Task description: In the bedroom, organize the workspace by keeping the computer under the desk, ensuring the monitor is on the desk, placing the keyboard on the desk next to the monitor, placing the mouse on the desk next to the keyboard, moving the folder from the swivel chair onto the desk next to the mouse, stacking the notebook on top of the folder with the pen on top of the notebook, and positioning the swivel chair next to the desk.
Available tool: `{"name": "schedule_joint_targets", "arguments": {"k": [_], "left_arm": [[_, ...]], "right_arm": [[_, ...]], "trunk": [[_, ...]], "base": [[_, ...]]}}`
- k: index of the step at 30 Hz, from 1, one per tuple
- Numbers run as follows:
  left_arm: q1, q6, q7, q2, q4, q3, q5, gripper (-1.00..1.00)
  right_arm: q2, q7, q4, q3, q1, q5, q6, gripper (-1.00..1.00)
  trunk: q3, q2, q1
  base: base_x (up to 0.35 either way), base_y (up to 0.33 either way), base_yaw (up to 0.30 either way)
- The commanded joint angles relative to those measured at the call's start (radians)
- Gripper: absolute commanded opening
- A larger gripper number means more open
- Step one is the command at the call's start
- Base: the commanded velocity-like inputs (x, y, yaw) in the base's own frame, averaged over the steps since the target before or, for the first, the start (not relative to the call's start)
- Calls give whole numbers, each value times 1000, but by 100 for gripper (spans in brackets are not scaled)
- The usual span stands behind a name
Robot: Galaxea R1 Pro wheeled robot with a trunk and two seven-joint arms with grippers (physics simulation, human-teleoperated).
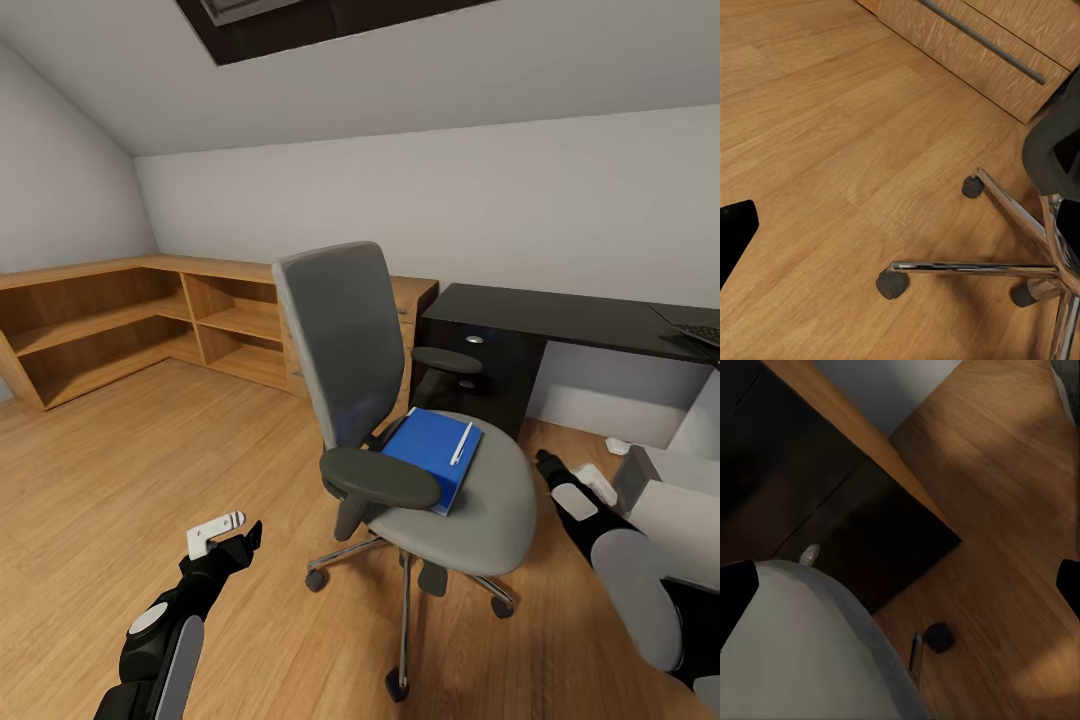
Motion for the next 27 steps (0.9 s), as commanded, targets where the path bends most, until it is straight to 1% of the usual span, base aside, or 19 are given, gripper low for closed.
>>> {"name": "schedule_joint_targets", "arguments": {"k": [1, 3, 6, 12, 17, 23, 27], "left_arm": [[-1, 5, 6, -1, -1, 0, 11, 100], [0, 5, 6, -1, -1, 0, 11, 100], [0, 5, 6, -1, -1, 0, 10, 100], [-1, 5, 7, -1, -1, 0, 10, 100], [0, 5, 6, -1, -1, 0, 10, 100], [-1, 5, 6, -1, -1, 0, 10, 100], [-1, 5, 6, -1, -1, 0, 10, 100]], "right_arm": [[-5, -3, 0, 5, 0, -24, -3, 100], [-18, -3, 3, 5, 0, -68, -1, 100], [-22, -7, 5, 5, 0, -82, -1, 100], [-30, -24, 5, 2, 0, -84, -2, 100], [-37, -58, 5, -1, -1, -85, -5, 100], [-38, -68, 5, -2, -1, -86, -8, 100], [-32, -71, 7, -3, -1, -87, -8, 100]], "trunk": [[-1, 0, 0], [-1, 0, 0], [-1, 0, 0], [-1, 0, 0], [-1, 0, 0], [-1, 0, 0], [-1, 0, 0]], "base": [[0, 0, 0], [0, 0, 0], [0, 0, 0], [0, 0, 0], [0, 0, 0], [0, 0, 0], [0, 0, 4]]}}
